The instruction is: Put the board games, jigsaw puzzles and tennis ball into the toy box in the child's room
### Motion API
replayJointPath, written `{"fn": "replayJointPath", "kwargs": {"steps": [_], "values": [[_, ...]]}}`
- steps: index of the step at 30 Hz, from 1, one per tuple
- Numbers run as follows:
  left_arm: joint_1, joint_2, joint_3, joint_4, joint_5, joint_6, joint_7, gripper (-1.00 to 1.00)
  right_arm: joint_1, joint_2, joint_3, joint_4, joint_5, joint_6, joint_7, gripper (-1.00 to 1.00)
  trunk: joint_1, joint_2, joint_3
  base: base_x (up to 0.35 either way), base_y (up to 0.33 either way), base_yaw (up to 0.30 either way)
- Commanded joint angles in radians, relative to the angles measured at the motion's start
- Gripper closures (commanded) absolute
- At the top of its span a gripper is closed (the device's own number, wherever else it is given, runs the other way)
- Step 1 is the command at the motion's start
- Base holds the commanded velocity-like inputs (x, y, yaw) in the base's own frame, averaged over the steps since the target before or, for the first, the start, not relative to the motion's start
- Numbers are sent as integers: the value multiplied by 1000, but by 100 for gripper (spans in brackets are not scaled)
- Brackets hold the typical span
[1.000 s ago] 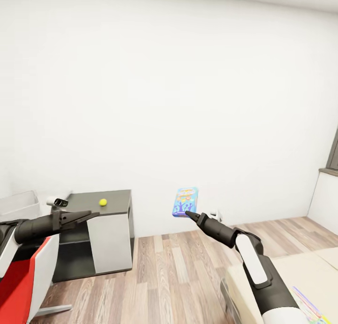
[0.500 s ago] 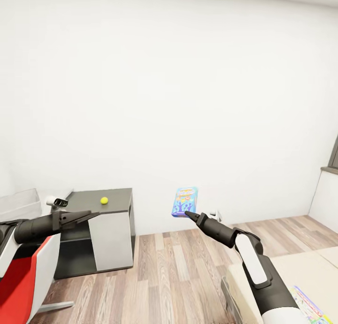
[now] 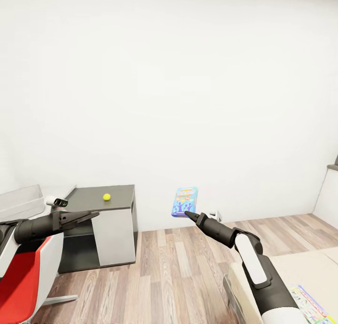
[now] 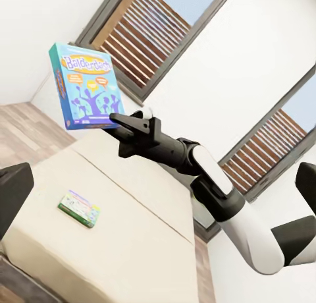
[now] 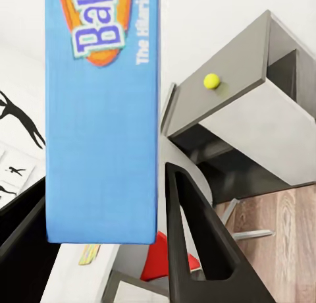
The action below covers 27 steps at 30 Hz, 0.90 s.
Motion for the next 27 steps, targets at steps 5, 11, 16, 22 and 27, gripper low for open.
{"fn": "replayJointPath", "kwargs": {"steps": [5,11,16,22,27], "values": [[0,1,0,0,1,11,-3,-100,0,3,0,-2,0,3,1,100,0,-1,-8,1,0,154],[0,0,0,0,0,11,-3,-100,0,2,0,0,1,3,0,100,0,-1,-16,19,0,184],[0,0,0,0,1,11,-3,-100,0,2,0,-3,4,3,0,100,0,-1,-23,164,0,195],[0,0,0,0,1,12,-5,-100,0,2,0,-1,4,3,0,100,0,-1,-30,288,0,200],[0,1,1,0,1,11,-5,-100,0,0,-1,-5,4,3,2,100,0,-1,-36,325,0,173]]}}
